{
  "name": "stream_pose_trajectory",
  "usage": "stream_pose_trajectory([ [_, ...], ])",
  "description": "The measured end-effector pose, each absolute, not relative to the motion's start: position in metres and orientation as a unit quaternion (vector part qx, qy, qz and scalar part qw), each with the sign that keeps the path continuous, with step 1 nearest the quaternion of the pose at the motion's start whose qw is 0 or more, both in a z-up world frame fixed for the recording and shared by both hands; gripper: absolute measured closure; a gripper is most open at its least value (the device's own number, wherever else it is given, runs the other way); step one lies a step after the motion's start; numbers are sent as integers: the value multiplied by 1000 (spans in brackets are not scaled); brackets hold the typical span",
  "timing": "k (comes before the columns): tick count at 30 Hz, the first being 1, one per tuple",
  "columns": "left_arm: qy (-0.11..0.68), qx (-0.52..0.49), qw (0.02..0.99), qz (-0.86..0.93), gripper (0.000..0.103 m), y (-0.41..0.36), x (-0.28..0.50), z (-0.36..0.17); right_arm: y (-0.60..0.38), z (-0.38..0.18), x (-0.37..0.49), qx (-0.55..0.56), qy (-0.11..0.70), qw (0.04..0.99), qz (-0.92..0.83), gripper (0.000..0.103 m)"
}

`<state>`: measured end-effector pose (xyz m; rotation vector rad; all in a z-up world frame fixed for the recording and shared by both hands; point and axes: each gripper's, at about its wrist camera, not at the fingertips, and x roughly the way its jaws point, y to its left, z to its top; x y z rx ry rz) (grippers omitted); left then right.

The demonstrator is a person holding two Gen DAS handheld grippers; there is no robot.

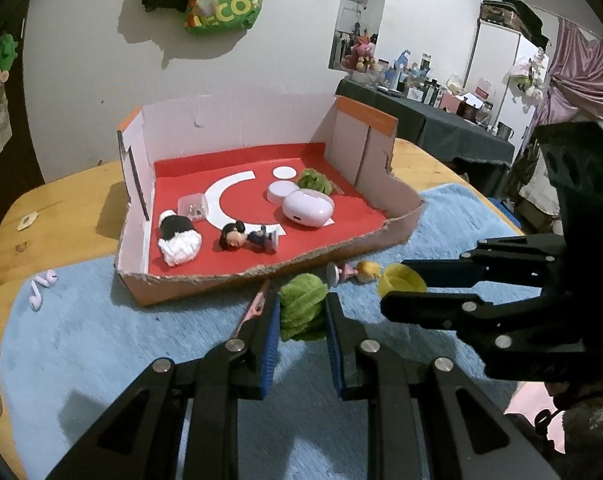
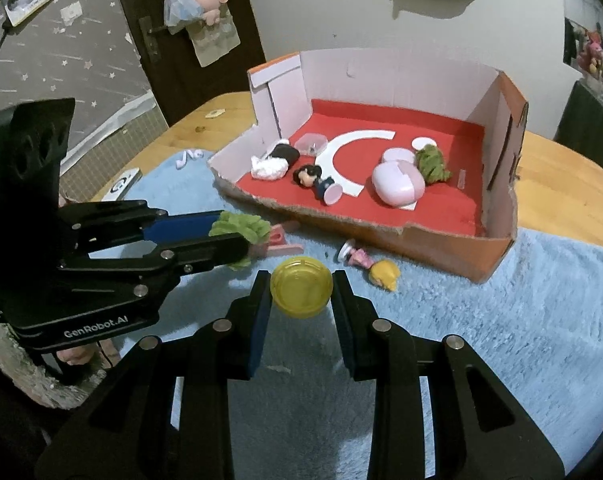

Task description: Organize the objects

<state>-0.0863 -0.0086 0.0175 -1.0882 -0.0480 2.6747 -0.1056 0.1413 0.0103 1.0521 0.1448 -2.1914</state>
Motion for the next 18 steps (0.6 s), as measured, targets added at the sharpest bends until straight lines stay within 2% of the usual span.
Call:
stream_pose_trajectory([
  [18, -21, -355, 124, 926, 80, -13, -113, 38, 141, 30, -134, 390, 49, 339, -854, 74],
])
